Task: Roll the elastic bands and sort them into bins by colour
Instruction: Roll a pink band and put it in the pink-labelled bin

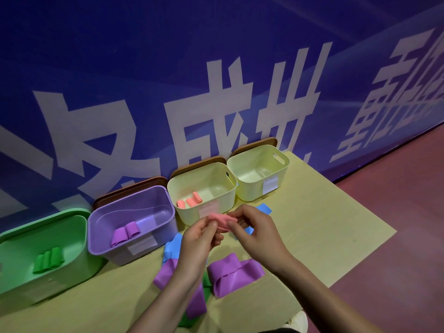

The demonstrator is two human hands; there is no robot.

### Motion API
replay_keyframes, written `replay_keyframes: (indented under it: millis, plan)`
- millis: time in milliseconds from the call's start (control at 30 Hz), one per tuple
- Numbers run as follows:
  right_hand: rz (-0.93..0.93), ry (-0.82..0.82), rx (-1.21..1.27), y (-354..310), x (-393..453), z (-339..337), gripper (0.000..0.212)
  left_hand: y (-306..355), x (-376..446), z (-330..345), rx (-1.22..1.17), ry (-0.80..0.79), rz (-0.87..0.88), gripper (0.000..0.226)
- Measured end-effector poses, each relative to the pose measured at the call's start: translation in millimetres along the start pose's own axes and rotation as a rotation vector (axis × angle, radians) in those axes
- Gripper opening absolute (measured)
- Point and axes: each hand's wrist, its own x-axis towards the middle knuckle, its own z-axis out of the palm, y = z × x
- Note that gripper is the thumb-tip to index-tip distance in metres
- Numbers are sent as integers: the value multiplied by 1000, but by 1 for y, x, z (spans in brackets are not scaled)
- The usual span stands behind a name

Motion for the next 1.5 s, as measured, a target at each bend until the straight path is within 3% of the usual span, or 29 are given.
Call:
replay_keyframes:
  millis: [200,333,533,700,833,933,1067,1233,1500]
  plan:
    - [-291,47,-250,9,10,1,11,8,2,2,-398,22,-170,20]
    - [-414,19,-230,17,9,1,17,12,3,-1,-409,-3,-104,20]
    - [-77,-57,169,5,9,3,32,11,7,-5,-266,-1,-11,18]
    - [-21,-22,103,7,11,16,18,6,10,-3,-188,35,26,18]
    - [44,-15,116,10,14,24,26,-2,15,-3,-133,100,21,21]
    - [174,-9,241,18,18,28,4,-6,25,-5,-141,107,-37,19]
    - [261,-2,300,28,32,31,25,-6,40,-10,-263,23,-86,16]
    - [234,25,194,37,56,30,28,-7,72,-15,-359,11,-116,20]
    - [190,-196,-55,62,125,29,19,-12,139,-19,-200,-5,-97,19]
